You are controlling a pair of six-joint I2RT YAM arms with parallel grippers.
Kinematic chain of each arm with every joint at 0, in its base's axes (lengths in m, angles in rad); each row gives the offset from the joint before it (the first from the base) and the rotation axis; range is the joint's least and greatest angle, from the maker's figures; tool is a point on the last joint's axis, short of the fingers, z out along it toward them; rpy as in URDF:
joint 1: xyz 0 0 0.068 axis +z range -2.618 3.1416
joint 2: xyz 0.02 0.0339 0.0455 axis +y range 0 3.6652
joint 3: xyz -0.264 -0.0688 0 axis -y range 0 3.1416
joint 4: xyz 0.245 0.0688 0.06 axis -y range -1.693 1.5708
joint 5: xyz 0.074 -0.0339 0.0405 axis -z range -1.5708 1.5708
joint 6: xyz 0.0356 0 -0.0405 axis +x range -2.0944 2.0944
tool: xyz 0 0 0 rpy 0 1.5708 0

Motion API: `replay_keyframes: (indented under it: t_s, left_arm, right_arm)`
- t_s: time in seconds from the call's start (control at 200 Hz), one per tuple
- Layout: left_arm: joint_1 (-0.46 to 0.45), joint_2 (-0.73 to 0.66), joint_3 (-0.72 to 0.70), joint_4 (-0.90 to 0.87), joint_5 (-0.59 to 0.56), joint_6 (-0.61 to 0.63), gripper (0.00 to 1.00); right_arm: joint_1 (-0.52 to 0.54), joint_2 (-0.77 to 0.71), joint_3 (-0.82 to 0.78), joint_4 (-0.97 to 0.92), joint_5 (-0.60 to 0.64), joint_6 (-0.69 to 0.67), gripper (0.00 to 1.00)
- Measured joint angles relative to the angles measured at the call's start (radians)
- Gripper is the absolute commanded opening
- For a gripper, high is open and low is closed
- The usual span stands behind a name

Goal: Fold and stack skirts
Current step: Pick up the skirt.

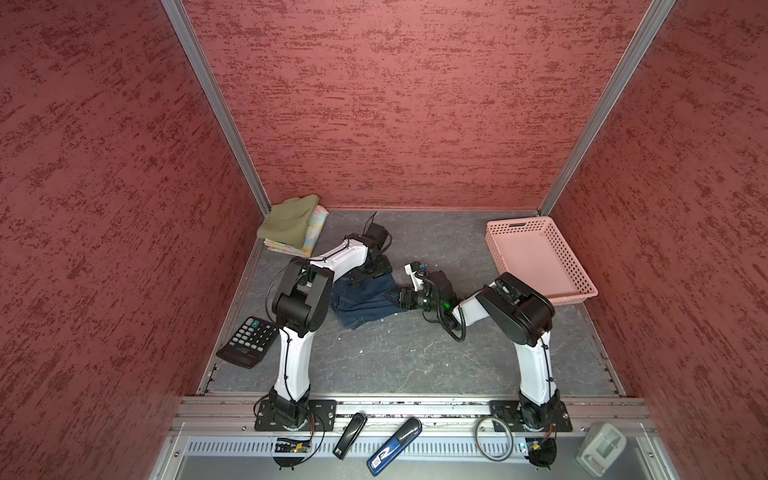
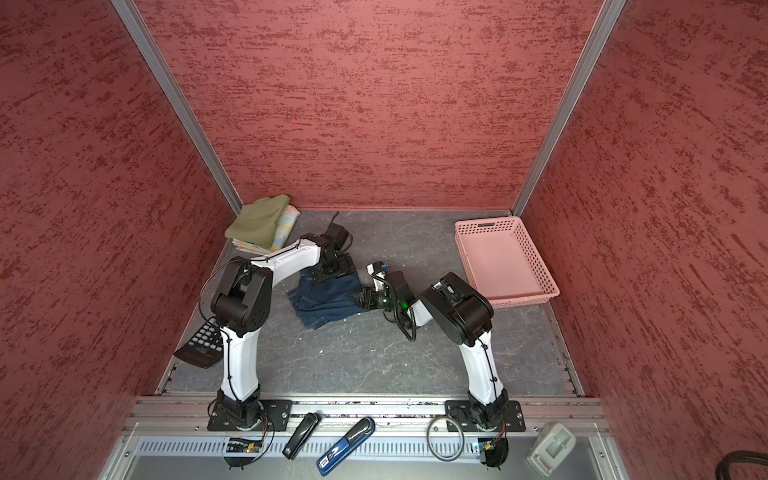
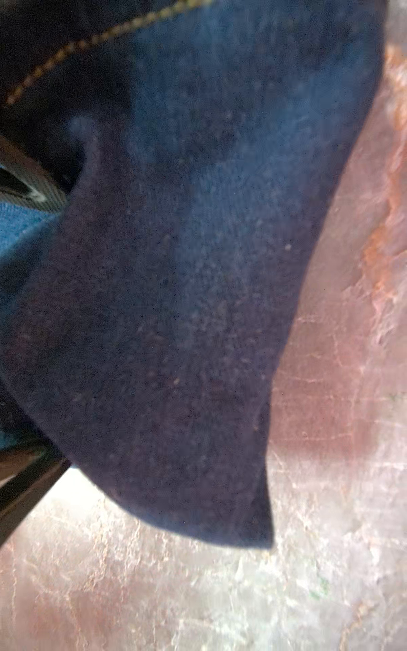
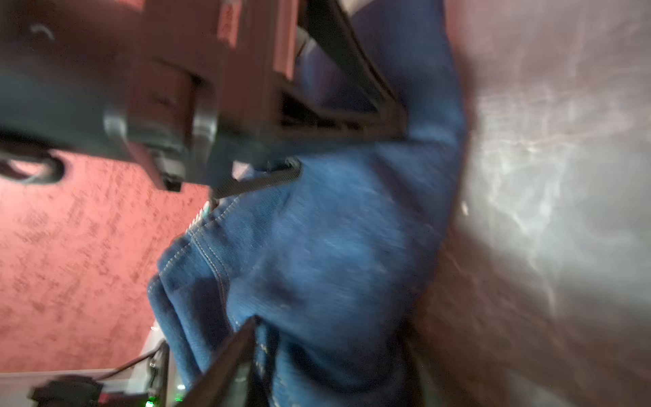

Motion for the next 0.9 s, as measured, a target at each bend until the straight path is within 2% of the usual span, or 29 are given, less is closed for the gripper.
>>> replay_keyframes:
  t_s: [0.11,0.26,0.396,0.696,0.902]
  left_arm:
    - [0.008,0.000,0.010,-0.005,0.022,0.000,0.97]
    - [0.023,0.000,0.058,-0.011,0.079,-0.029,1.00]
    - [0.024,-0.010,0.162,-0.040,0.120,-0.075,1.00]
    - [0.026,-0.082,0.401,-0.214,0.130,-0.114,1.00]
    - [0.007,0.041,0.619,-0.369,0.084,-0.086,1.00]
  right_arm:
    - [0.004,0.006,0.008,-0.029,0.010,0.002,0.00]
    - [0.014,0.001,0.033,-0.077,0.035,-0.018,0.00]
    - [0.024,-0.057,0.051,-0.181,0.094,-0.077,0.00]
    - [0.051,-0.201,0.096,-0.356,0.239,-0.233,0.00]
    - [0.076,-0.214,0.104,-0.420,0.323,-0.309,0.00]
